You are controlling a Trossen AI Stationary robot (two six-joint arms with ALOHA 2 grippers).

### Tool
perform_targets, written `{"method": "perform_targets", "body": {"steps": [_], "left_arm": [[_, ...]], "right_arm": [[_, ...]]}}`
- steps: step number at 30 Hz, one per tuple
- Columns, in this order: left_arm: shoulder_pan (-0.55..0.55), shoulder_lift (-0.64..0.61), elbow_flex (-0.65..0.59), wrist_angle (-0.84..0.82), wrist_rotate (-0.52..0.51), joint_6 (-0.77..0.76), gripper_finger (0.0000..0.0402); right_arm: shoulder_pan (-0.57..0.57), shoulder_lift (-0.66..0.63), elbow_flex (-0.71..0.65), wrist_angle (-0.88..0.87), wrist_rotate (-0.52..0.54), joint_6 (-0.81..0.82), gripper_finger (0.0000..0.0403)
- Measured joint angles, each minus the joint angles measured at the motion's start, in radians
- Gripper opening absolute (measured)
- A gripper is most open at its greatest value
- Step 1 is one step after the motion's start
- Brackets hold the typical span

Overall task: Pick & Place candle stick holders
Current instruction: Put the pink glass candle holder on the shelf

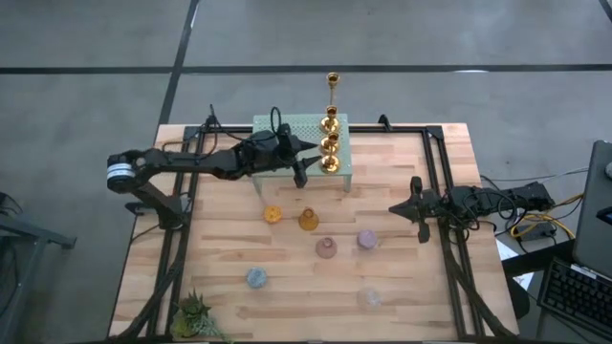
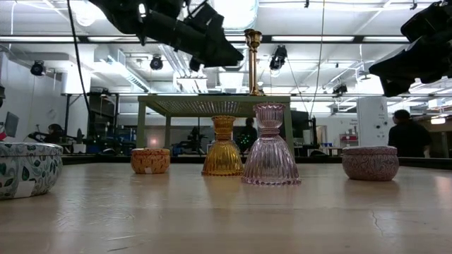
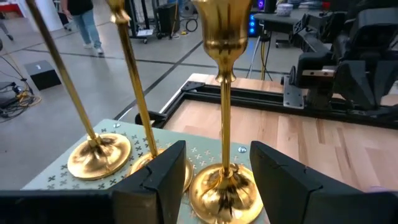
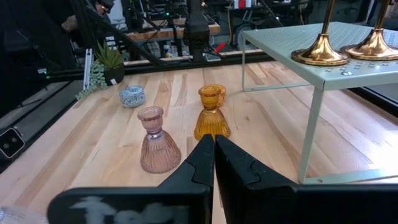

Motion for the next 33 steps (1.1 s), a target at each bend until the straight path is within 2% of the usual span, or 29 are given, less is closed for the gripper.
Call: {"method": "perform_targets", "body": {"steps": [5,16,21,26,33], "left_arm": [[0.000,-0.104,-0.078,0.018,-0.007,0.002,0.0183],[-0.003,-0.418,-0.323,0.027,-0.018,-0.010,0.0183],[-0.011,-0.529,-0.430,0.029,0.011,-0.053,0.0182],[-0.057,-0.595,-0.515,0.058,0.032,-0.067,0.0182],[-0.174,-0.626,-0.560,0.090,0.149,-0.055,0.0182]], "right_arm": [[0.000,0.000,0.000,0.000,0.000,0.000,0.0008],[0.000,0.000,0.000,0.000,0.000,0.000,0.0008],[0.000,0.000,0.000,0.000,0.000,0.000,0.0008],[0.000,0.000,0.000,0.000,0.000,0.000,0.0008],[0.000,0.000,0.000,0.000,0.000,0.000,0.0008]]}}
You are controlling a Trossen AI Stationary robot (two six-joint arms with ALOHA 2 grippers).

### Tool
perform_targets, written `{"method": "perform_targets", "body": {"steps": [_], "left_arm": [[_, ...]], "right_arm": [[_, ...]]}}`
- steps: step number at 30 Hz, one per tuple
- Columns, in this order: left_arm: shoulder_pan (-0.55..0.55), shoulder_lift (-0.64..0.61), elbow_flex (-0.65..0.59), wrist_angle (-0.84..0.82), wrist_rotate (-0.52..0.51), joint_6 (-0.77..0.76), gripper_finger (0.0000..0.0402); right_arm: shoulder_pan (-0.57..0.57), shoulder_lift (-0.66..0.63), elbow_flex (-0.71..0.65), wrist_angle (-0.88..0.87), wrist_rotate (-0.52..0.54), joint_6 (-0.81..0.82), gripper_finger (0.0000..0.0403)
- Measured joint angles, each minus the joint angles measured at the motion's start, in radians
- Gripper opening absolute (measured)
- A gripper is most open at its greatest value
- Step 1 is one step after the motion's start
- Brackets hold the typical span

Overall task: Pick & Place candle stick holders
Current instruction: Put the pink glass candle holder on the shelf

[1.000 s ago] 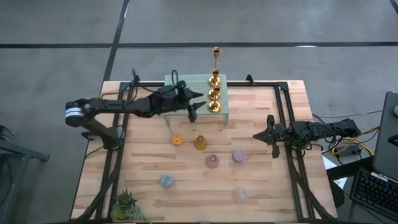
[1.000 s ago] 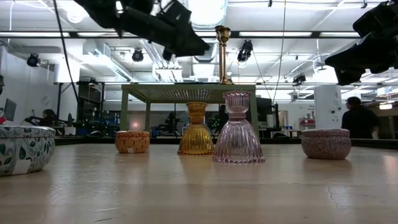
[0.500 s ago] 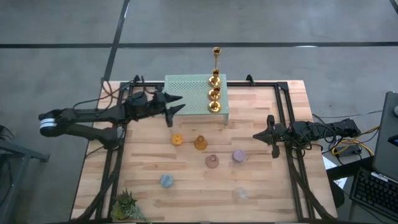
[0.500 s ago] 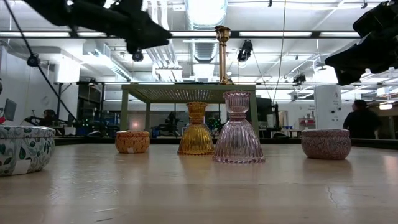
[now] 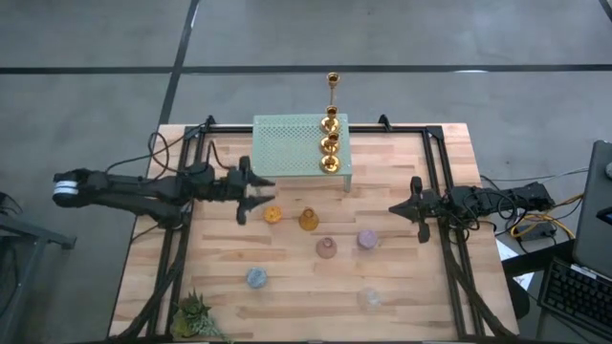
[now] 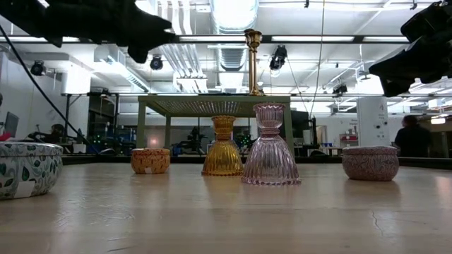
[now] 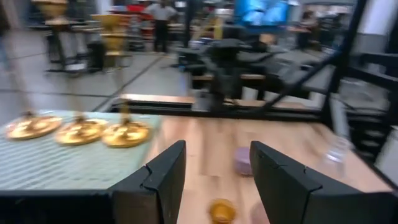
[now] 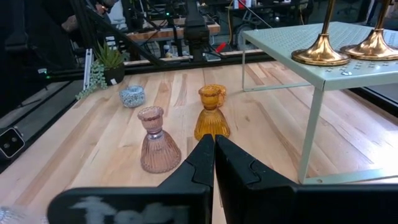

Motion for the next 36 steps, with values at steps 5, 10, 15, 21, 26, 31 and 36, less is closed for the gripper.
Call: {"method": "perform_targets", "body": {"steps": [5,10,15,21,26,31,36], "left_arm": [[-0.100,0.010,0.003,0.008,0.002,0.003,0.0182],[-0.162,0.021,0.003,0.019,0.002,-0.010,0.0182],[-0.222,0.057,0.003,0.018,0.002,-0.035,0.0182],[-0.278,0.116,0.003,0.020,0.000,-0.052,0.0182],[-0.307,0.156,0.003,0.028,-0.001,-0.087,0.0182],[-0.326,0.188,0.003,0.029,-0.008,-0.118,0.0182],[-0.348,0.220,0.003,0.058,-0.011,-0.127,0.0182]], "right_arm": [[0.000,0.000,0.000,0.000,0.000,0.000,0.0008],[0.000,0.000,0.000,0.000,0.000,0.000,0.0008],[0.000,0.000,0.000,0.000,0.000,0.000,0.0008],[0.000,0.000,0.000,0.000,0.000,0.000,0.0008],[0.000,0.000,0.000,0.000,0.000,0.000,0.0008],[0.000,0.000,0.000,0.000,0.000,0.000,0.0008],[0.000,0.000,0.000,0.000,0.000,0.000,0.0008]]}}
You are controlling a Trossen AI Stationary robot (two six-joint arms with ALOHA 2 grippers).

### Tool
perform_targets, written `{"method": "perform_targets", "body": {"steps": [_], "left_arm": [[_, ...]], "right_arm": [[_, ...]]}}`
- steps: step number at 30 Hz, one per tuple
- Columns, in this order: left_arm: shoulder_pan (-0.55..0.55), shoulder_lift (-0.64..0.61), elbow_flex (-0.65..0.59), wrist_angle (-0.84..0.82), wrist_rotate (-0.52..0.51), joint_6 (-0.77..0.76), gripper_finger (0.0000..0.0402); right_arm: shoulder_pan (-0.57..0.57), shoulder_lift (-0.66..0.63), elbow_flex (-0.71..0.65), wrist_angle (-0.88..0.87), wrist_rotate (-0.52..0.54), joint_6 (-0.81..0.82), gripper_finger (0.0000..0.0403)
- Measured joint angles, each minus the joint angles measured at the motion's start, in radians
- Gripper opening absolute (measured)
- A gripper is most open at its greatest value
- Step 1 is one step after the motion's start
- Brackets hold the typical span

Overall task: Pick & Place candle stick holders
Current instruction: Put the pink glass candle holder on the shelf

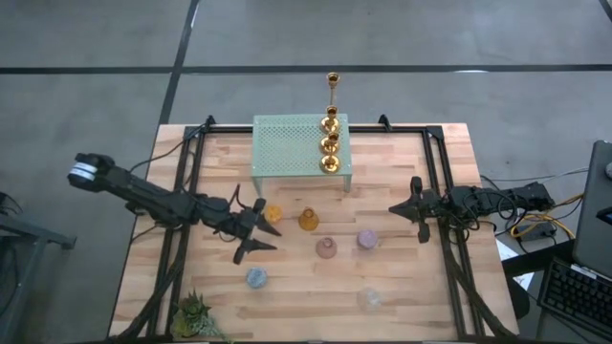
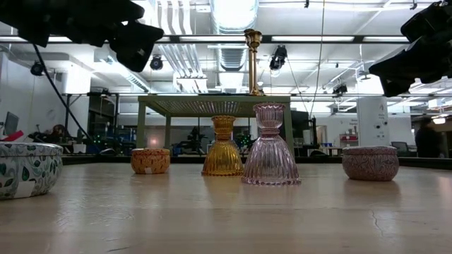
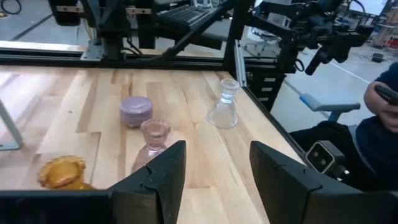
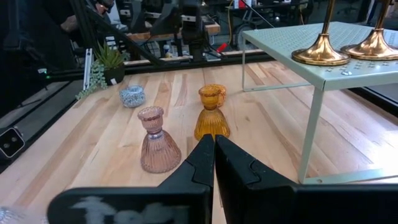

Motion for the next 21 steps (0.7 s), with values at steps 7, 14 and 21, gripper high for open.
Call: {"method": "perform_targets", "body": {"steps": [7,14,21], "left_arm": [[-0.011,0.038,0.000,0.030,-0.004,-0.010,0.0182],[-0.011,0.056,0.000,0.035,-0.035,-0.010,0.0182],[-0.016,0.059,0.000,0.036,-0.035,-0.021,0.0182]], "right_arm": [[0.000,0.000,0.000,0.000,0.000,0.000,0.0008],[0.000,0.000,0.000,0.000,0.000,0.000,0.0008],[0.000,0.000,0.000,0.000,0.000,0.000,0.0008]]}}
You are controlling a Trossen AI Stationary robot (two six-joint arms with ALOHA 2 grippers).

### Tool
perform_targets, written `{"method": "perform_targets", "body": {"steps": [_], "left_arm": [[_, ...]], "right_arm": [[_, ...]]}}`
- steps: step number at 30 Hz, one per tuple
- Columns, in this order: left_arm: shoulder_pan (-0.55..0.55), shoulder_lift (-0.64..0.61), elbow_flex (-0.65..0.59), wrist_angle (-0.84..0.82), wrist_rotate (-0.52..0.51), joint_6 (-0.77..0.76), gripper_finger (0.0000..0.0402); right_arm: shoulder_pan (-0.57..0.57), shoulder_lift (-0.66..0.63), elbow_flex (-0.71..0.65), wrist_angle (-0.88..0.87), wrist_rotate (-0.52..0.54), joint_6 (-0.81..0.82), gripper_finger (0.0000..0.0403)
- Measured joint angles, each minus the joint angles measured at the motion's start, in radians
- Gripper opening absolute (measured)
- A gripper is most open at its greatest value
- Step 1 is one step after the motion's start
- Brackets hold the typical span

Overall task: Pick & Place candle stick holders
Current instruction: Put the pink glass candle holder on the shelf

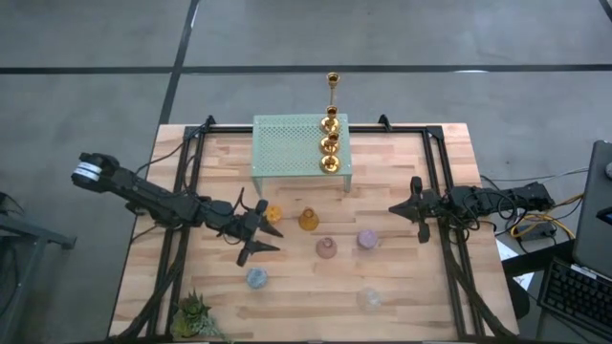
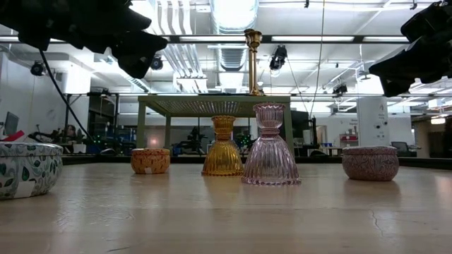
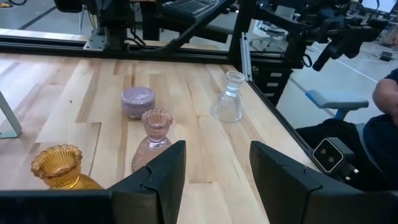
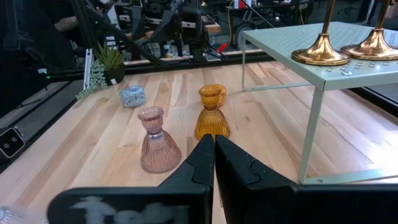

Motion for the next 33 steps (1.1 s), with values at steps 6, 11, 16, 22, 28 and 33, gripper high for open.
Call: {"method": "perform_targets", "body": {"steps": [6,11,16,22,28,33], "left_arm": [[-0.015,0.000,0.000,0.000,0.000,-0.008,0.0182],[-0.022,0.000,0.000,-0.004,-0.014,-0.010,0.0182],[-0.039,0.000,0.000,-0.008,-0.016,-0.033,0.0182],[-0.080,0.034,0.000,-0.003,-0.026,-0.041,0.0182],[-0.091,0.144,0.000,0.047,-0.054,-0.121,0.0182],[-0.090,0.269,0.045,0.077,-0.161,-0.165,0.0186]], "right_arm": [[0.000,0.000,0.000,0.000,0.000,0.000,0.0008],[0.000,0.000,0.000,0.000,0.000,0.000,0.0008],[0.000,0.000,0.000,0.000,0.000,0.000,0.0008],[0.000,0.000,0.000,0.000,0.000,0.000,0.0008],[0.000,0.000,0.000,0.000,0.000,0.000,0.0008],[0.000,0.000,0.000,0.000,0.000,0.000,0.0008]]}}
